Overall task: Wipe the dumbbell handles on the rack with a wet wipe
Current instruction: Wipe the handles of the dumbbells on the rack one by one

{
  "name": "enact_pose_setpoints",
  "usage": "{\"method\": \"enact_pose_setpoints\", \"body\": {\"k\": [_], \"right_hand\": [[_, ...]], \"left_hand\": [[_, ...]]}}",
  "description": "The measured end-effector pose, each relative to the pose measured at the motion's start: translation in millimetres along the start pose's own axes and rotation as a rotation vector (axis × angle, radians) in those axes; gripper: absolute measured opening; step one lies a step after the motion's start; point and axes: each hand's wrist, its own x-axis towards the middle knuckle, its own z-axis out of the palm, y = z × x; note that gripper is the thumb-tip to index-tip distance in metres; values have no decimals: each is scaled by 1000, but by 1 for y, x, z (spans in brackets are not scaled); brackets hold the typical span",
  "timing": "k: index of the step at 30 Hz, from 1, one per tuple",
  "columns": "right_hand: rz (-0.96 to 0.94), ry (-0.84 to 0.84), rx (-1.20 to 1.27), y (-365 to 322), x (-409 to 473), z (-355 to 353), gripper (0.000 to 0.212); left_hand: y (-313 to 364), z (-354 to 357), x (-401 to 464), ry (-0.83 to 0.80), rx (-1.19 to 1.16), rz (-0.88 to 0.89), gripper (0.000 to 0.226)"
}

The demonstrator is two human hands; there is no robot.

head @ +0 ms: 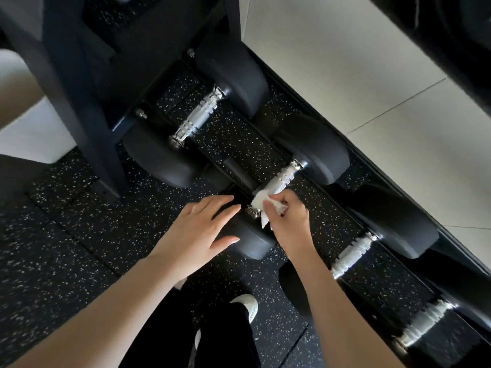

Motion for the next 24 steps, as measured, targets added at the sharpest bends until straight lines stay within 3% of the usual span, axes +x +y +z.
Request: {"method": "enact_pose_setpoints", "body": {"k": [5, 10, 17, 24], "right_hand": [[-36, 58, 100, -45, 7, -8, 8], [-5, 108, 213, -83, 34, 35, 8], [42, 313, 342, -141, 90, 102, 10], [131, 544, 329, -166, 130, 132, 10]], "left_hand": [[-26, -40, 9, 35, 112, -72, 59], [-83, -67, 22, 28, 168, -112, 61], [-161, -81, 29, -58, 175, -42, 65], [-181, -76, 34, -48, 63, 59, 61]]}}
